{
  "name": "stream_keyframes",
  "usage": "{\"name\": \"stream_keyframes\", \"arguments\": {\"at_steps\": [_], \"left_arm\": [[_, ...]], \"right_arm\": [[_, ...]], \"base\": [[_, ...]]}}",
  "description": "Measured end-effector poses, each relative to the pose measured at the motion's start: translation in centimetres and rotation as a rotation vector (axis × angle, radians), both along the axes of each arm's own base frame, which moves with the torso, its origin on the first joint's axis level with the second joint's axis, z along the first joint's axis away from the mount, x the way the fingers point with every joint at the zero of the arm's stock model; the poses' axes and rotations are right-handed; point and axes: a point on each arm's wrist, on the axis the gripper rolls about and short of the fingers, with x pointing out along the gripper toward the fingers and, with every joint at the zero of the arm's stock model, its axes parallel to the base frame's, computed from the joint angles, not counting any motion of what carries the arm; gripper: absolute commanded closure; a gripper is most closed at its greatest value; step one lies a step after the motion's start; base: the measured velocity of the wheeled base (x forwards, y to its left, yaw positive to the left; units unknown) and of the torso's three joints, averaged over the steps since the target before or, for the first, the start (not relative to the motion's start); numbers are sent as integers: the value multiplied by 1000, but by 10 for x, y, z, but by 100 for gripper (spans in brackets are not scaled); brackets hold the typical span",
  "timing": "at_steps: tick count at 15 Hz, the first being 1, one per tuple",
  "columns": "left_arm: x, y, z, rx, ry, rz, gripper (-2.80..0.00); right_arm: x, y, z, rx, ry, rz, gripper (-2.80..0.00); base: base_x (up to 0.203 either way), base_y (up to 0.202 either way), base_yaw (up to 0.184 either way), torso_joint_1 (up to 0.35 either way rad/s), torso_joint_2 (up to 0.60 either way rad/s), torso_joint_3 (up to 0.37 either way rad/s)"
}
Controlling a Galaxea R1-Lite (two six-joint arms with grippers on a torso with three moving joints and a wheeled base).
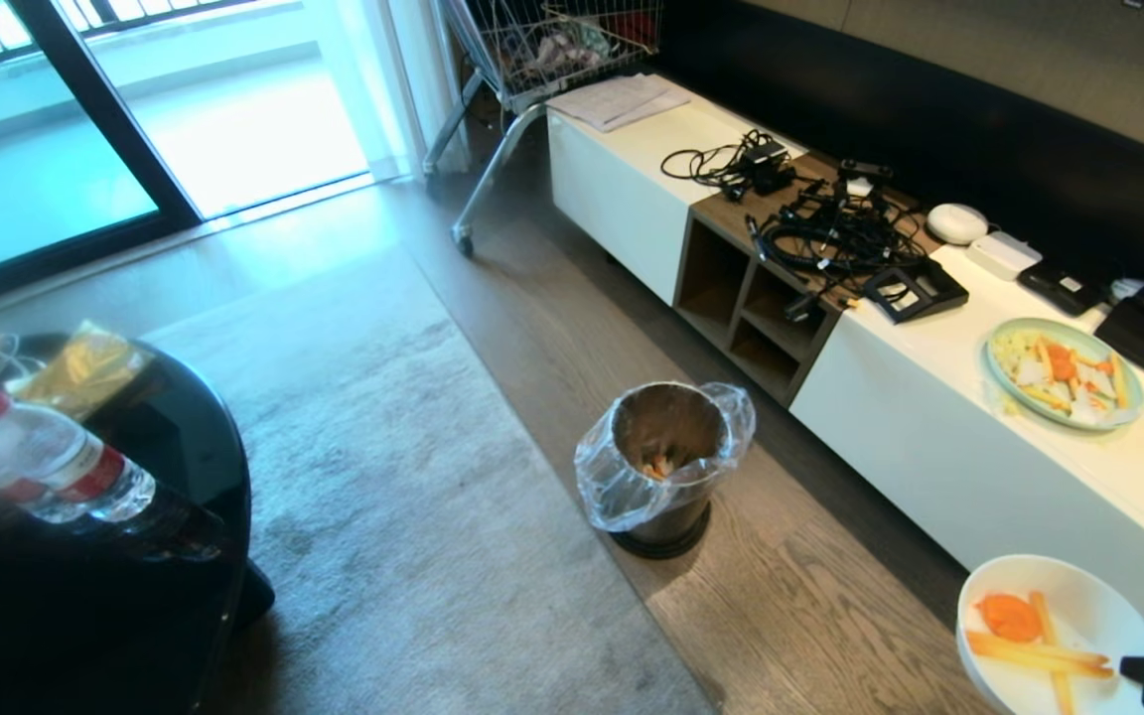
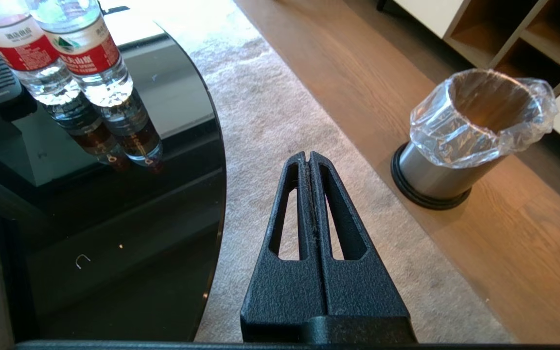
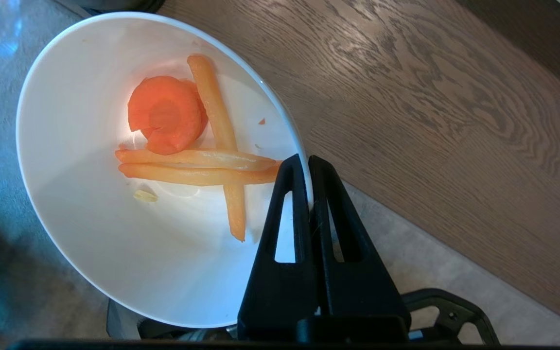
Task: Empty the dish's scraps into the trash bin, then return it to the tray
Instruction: Move the bowl over the trash can
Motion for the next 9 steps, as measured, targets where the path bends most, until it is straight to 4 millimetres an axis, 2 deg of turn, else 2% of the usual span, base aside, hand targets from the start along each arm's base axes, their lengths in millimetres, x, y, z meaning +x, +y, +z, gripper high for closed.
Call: {"name": "stream_keyframes", "arguments": {"at_steps": [9], "left_arm": [[0, 0, 0, 0, 0, 0, 0]], "right_arm": [[17, 4, 9, 11, -162, 37, 0]], "base": [[0, 0, 0, 5, 2, -199]]}}
